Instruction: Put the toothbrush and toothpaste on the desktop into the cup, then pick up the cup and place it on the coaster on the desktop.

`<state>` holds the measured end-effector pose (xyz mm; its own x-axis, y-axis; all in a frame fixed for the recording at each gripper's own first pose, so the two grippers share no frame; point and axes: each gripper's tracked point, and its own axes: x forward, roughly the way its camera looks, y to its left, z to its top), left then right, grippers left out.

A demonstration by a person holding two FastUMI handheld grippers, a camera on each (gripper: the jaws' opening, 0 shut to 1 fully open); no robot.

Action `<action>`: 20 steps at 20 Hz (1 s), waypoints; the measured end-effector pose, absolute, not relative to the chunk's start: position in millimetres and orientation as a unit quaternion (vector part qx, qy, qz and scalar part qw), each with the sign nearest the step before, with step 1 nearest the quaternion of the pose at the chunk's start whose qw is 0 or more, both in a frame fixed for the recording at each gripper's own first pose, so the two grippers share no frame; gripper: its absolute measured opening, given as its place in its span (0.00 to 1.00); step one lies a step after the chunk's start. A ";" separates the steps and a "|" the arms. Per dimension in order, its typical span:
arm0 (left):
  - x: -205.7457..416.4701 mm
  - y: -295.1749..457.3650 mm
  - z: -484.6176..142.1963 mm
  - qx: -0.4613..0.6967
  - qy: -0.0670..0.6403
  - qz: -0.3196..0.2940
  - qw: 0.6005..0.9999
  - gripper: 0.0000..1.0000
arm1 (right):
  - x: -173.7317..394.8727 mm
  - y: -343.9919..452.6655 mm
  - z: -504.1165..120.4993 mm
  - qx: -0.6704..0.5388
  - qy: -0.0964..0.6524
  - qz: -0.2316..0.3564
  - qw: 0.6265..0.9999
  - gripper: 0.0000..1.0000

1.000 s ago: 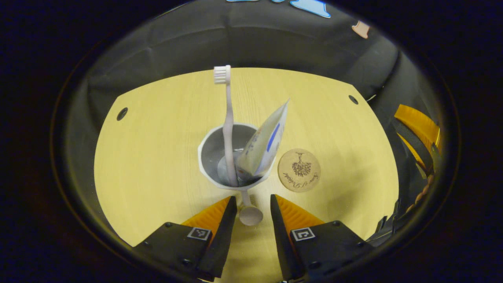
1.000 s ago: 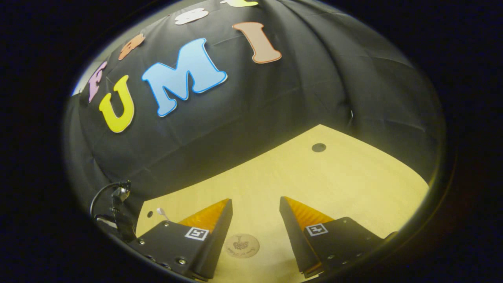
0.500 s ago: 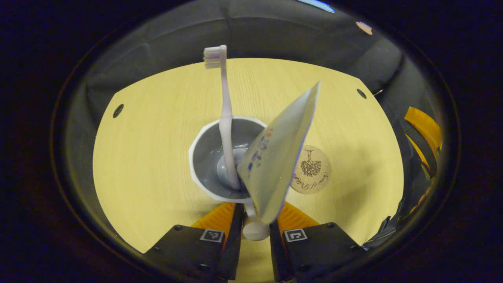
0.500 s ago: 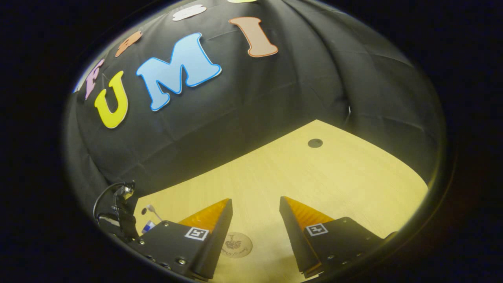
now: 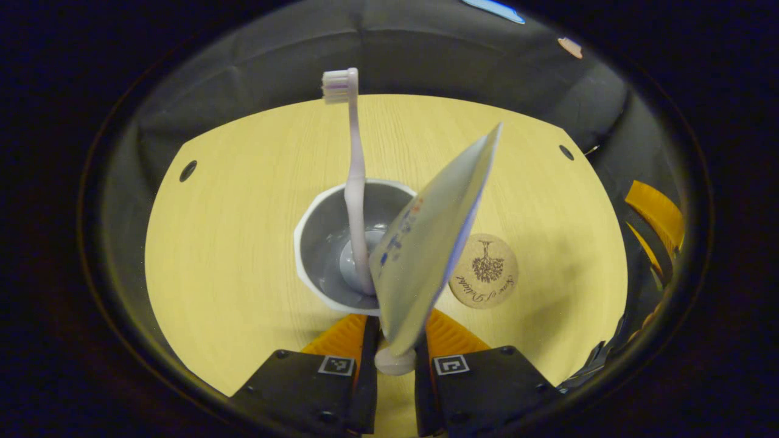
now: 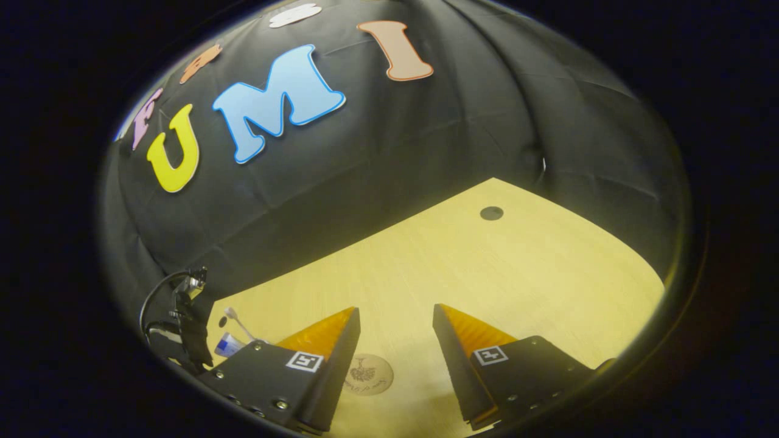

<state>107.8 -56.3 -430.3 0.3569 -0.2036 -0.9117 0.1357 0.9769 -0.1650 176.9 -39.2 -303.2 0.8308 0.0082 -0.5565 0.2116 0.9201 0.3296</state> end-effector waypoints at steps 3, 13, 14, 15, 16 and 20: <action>109.0 -60.2 -428.9 -0.032 0.554 -0.106 0.825 0.33 | 174.7 -45.8 -302.6 0.193 0.285 -0.061 0.937 0.74; 114.2 -108.5 -398.8 -0.015 0.525 -0.152 0.837 0.33 | 159.7 -72.8 -300.9 0.187 0.282 -0.087 0.937 0.75; 115.5 -116.8 -398.0 -0.013 0.524 -0.158 0.837 0.33 | 157.4 -76.5 -301.3 0.187 0.282 -0.090 0.937 0.75; 114.7 -125.4 -398.0 -0.011 0.525 -0.164 0.835 0.33 | 153.8 -81.7 -300.6 0.186 0.281 -0.095 0.937 0.74; 114.8 -133.5 -399.1 -0.011 0.525 -0.170 0.834 0.33 | 151.2 -86.9 -299.7 0.186 0.281 -0.099 0.936 0.74; 104.6 -159.5 -402.5 -0.015 0.534 -0.183 0.825 0.33 | 140.5 -112.8 -297.3 0.187 0.277 -0.122 0.935 0.74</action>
<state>104.6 -159.5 -402.5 0.3617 -0.3186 -0.8762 0.2864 0.9323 -0.2207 140.5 -112.8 -297.3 0.8166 -0.1243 -0.5637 0.3313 0.9006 0.2814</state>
